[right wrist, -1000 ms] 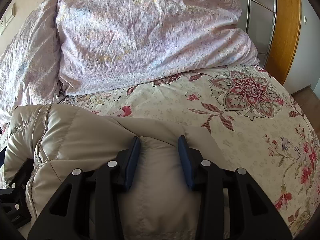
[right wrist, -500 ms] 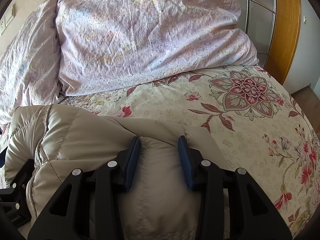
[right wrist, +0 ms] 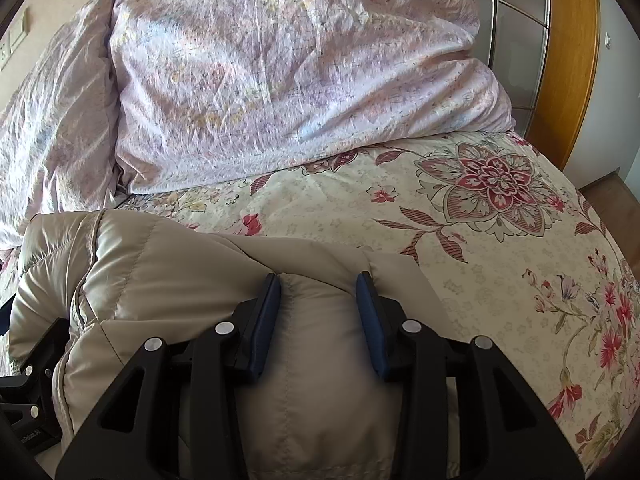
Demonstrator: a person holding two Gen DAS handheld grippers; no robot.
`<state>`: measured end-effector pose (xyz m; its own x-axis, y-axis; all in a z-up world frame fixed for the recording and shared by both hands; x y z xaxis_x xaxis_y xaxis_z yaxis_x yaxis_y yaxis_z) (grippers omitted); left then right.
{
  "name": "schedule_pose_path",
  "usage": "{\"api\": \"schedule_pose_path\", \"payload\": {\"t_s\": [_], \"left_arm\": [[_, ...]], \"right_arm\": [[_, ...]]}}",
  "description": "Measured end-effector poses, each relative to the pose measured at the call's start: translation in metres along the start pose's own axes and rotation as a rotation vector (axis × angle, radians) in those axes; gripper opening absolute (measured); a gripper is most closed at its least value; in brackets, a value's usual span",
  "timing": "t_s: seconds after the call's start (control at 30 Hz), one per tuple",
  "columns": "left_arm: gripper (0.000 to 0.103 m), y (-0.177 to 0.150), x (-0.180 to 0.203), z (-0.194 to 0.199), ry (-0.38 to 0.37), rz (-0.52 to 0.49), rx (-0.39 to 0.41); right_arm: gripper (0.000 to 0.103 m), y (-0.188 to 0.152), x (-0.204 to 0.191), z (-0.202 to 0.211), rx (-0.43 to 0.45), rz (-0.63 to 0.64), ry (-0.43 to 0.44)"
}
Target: Fold large clothes
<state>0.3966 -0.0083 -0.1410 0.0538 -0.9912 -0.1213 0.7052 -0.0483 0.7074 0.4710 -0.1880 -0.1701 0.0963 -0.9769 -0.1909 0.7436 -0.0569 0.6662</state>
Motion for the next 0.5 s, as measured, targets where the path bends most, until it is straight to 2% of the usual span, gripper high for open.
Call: {"api": "schedule_pose_path", "payload": {"t_s": [0.5], "left_arm": [[0.101, 0.0005, -0.0003, -0.0018, -0.009, 0.002, -0.003]], "right_arm": [[0.041, 0.0005, -0.0001, -0.0005, 0.000, 0.001, -0.001]]}}
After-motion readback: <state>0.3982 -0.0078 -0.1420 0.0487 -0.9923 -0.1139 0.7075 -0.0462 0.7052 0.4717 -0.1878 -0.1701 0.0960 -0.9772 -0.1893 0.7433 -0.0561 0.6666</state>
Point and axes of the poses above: each gripper's, at about its wrist camera, not at the fingertips, and z roughly against the way its jaws point, x to its right, y to its top, the point moved 8 cm from there along -z, roughly the way its jaws point, and after that the axes turned 5 degrees about -z, right-handed, at the moved point
